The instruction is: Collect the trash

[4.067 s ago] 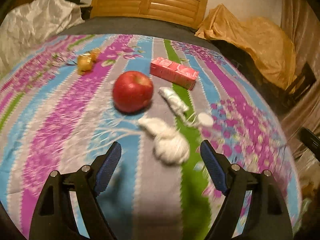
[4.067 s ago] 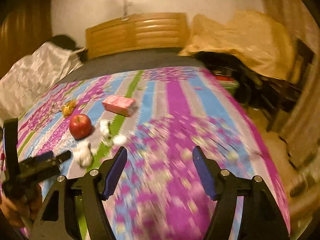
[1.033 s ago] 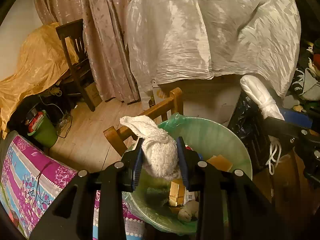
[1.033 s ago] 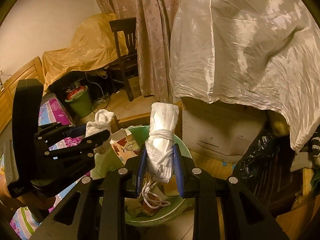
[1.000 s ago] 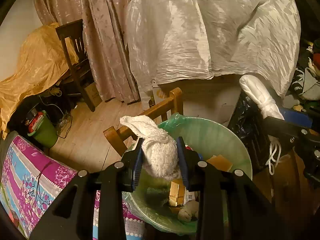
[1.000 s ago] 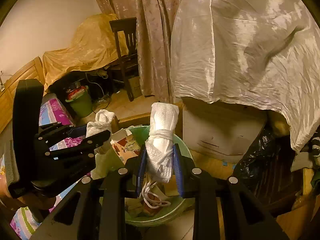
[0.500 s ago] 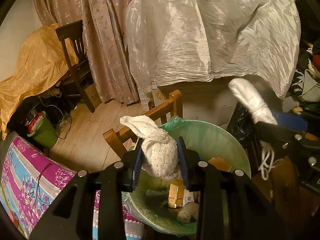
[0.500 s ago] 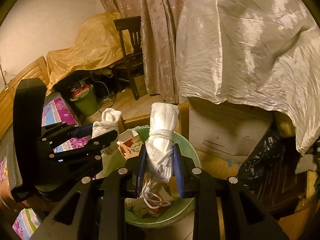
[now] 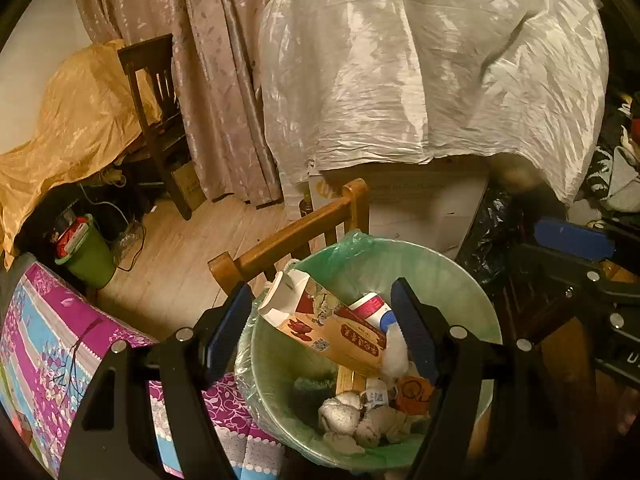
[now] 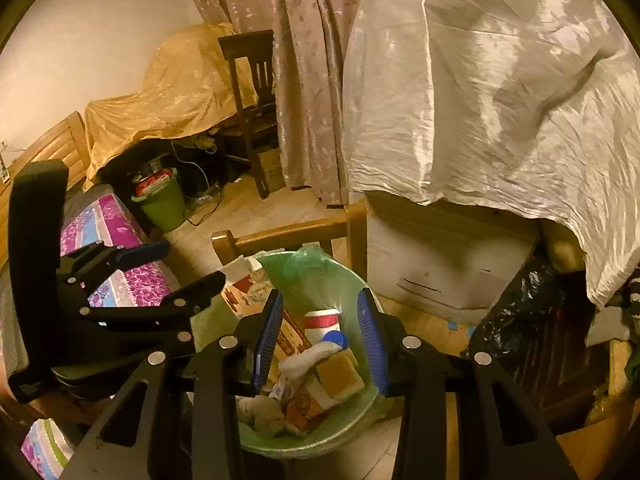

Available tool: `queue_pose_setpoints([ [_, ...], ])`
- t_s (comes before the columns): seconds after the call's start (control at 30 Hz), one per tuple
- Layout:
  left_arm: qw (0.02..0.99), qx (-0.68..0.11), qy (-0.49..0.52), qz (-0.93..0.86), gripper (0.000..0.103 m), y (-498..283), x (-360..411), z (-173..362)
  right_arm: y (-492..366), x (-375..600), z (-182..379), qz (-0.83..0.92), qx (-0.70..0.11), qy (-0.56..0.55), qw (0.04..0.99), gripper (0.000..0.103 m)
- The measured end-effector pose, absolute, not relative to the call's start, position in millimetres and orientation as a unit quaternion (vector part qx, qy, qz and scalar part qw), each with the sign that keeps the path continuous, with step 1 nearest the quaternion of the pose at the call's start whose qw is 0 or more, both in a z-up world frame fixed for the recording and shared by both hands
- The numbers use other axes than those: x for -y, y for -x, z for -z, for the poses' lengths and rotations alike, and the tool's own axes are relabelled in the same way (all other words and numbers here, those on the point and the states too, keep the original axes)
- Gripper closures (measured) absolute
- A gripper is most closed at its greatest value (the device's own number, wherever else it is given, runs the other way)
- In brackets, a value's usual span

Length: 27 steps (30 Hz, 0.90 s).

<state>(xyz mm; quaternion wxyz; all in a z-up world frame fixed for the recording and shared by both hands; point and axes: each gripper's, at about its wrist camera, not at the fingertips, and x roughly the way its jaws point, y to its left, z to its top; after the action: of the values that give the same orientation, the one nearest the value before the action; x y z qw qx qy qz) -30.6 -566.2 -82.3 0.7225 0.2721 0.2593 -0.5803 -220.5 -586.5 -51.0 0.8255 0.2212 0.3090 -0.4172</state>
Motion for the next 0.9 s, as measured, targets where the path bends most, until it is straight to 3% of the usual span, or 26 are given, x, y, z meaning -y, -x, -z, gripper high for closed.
queue_pose_setpoints([
  [0.17, 0.722, -0.259, -0.269, 0.582, 0.034, 32, 555, 79, 234, 575, 49, 0.439, -0.297, -0.225, 0.817, 0.062],
  [0.23, 0.722, -0.258, -0.264, 0.585, 0.034, 34, 547, 77, 239, 567, 48, 0.448, -0.290, -0.225, 0.815, 0.056],
  [0.3, 0.719, -0.259, -0.254, 0.592, 0.034, 36, 535, 74, 248, 550, 42, 0.479, -0.271, -0.207, 0.809, 0.024],
  [0.43, 0.720, -0.250, -0.234, 0.604, 0.019, 38, 509, 67, 267, 518, 27, 0.517, -0.218, -0.174, 0.809, 0.007],
  [0.63, 0.710, -0.246, -0.206, 0.627, 0.009, 34, 466, 56, 278, 477, 10, 0.554, -0.191, -0.107, 0.803, 0.005],
  [0.9, 0.678, -0.245, -0.157, 0.675, 0.009, 23, 420, 45, 281, 440, 1, 0.571, -0.197, -0.086, 0.792, 0.005],
])
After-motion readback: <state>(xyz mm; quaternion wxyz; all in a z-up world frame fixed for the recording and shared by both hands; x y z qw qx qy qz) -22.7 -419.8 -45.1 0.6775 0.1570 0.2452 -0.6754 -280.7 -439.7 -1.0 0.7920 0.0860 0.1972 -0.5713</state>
